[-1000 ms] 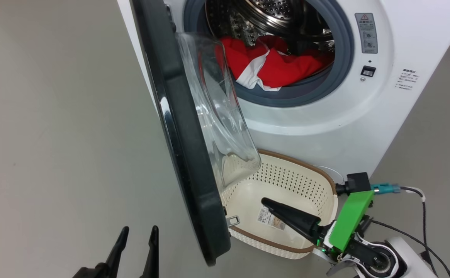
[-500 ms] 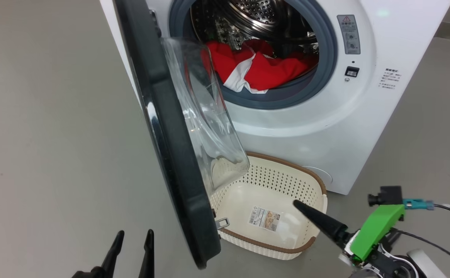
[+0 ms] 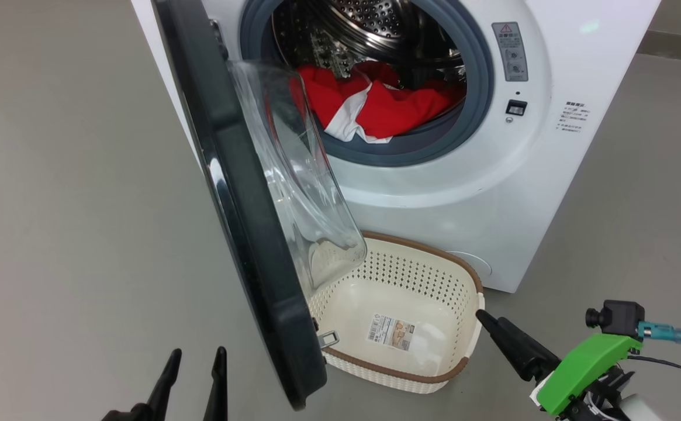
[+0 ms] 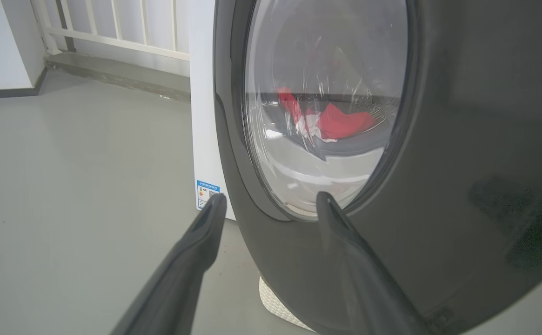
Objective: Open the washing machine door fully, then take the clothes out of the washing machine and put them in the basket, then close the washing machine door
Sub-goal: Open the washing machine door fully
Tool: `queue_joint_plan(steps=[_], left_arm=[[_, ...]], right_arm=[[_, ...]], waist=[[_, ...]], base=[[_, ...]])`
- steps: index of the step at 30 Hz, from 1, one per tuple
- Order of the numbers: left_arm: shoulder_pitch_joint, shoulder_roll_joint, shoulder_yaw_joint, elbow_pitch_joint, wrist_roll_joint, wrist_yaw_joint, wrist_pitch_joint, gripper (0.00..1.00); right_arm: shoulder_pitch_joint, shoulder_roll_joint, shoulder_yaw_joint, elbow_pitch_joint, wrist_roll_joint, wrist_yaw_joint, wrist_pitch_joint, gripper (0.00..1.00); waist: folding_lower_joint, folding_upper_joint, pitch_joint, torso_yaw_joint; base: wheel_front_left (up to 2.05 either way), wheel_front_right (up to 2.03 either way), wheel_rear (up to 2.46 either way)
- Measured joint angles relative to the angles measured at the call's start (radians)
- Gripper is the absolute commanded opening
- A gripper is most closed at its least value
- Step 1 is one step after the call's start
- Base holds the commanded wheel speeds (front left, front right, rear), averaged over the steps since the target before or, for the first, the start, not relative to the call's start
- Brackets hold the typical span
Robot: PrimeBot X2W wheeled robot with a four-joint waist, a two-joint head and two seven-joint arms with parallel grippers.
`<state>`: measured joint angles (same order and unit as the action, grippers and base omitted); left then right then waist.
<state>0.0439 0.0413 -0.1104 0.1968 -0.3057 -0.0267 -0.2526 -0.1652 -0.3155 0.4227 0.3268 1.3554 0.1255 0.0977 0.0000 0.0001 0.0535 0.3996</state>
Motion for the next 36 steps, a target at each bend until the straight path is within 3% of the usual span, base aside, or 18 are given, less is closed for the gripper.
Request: queue_joint_plan(steps=[10,15,20,31,36], left_arm=[[0.000,0.000,0.013,0.001,0.006,0.000,0.000,1.00],[0.000,0.000,0.015,0.002,0.006,0.000,0.000,1.00],[0.000,0.000,0.019,0.002,0.006,0.000,0.000,1.00],[0.000,0.000,0.021,0.003,0.006,0.000,0.000,1.00],[-0.001,0.000,0.021,0.004,0.006,0.000,0.000,1.00]], right_arm=[[-0.002,-0.058,0.136,0.031,-0.083,0.000,-0.293,1.00],[-0.015,-0.079,0.172,0.073,-0.188,0.000,-0.345,1.00],[-0.017,-0.044,0.062,0.077,-0.324,0.000,-0.346,1.00],[0.092,0.098,-0.269,-0.002,-0.715,0.000,-0.350,1.00],[0.157,0.157,-0.367,-0.030,-0.863,0.000,-0.350,1.00]], waist=[[0.0001,0.0000,-0.007,-0.010],[0.0000,0.0000,-0.012,-0.014],[0.0000,0.0000,-0.014,-0.020],[0.0000,0.0000,-0.012,-0.019],[0.0000,0.0000,-0.016,-0.012]], base=[[0.00,0.00,0.00],[0.00,0.00,0.00],[0.00,0.00,0.00],[0.00,0.00,0.00],[0.00,0.00,0.00]])
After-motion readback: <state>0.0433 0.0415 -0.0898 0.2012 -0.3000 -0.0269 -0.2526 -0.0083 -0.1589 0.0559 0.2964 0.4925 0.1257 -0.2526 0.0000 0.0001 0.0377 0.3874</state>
